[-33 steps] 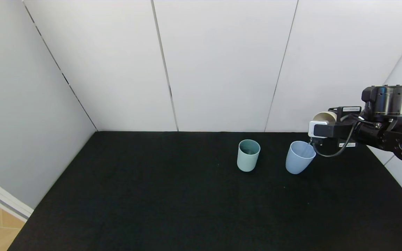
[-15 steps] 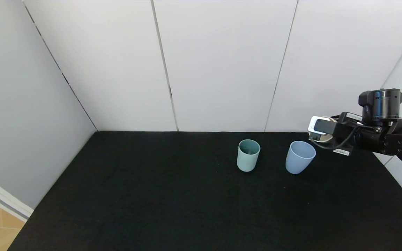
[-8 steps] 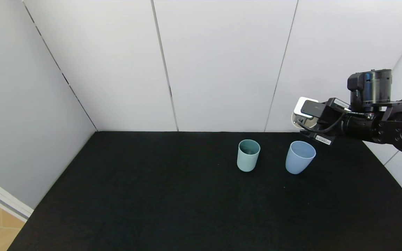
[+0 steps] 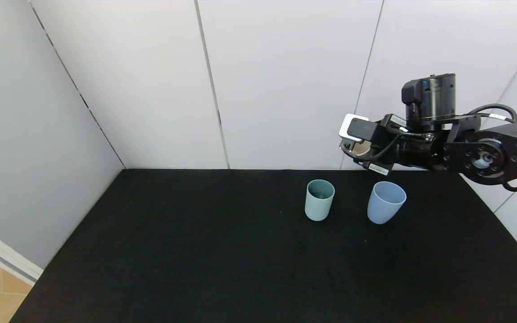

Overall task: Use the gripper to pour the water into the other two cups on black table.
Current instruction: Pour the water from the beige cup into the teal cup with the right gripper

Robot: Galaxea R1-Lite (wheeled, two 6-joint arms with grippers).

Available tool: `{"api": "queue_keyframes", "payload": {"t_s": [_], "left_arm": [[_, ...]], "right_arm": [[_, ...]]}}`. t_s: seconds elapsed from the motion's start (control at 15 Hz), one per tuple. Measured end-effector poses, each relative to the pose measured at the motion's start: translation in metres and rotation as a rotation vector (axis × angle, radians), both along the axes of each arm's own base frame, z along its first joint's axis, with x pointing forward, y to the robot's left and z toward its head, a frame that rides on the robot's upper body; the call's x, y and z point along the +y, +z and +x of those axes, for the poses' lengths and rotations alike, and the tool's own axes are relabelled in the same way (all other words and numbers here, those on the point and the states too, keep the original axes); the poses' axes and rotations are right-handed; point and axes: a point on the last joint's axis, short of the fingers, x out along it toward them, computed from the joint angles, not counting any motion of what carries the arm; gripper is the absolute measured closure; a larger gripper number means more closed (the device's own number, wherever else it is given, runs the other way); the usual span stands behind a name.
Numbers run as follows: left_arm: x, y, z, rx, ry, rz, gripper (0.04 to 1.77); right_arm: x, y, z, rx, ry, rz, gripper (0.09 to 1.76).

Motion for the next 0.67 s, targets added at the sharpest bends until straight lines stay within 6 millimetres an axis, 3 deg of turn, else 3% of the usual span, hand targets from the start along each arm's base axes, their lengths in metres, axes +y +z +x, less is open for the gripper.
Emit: {"api": "queue_keyframes", "payload": {"t_s": [0.33,0.67], "left_arm": [[0.000,0.000,0.000,0.000,0.000,0.000,0.09],[0.000,0.000,0.000,0.000,0.000,0.000,0.09]], "right_arm": [[0.025,-0.026,0.010,0.029,0.014,-0.115,0.56],[0.027,-0.037,0.018,0.033,0.021,-0.227,0.57]]}}
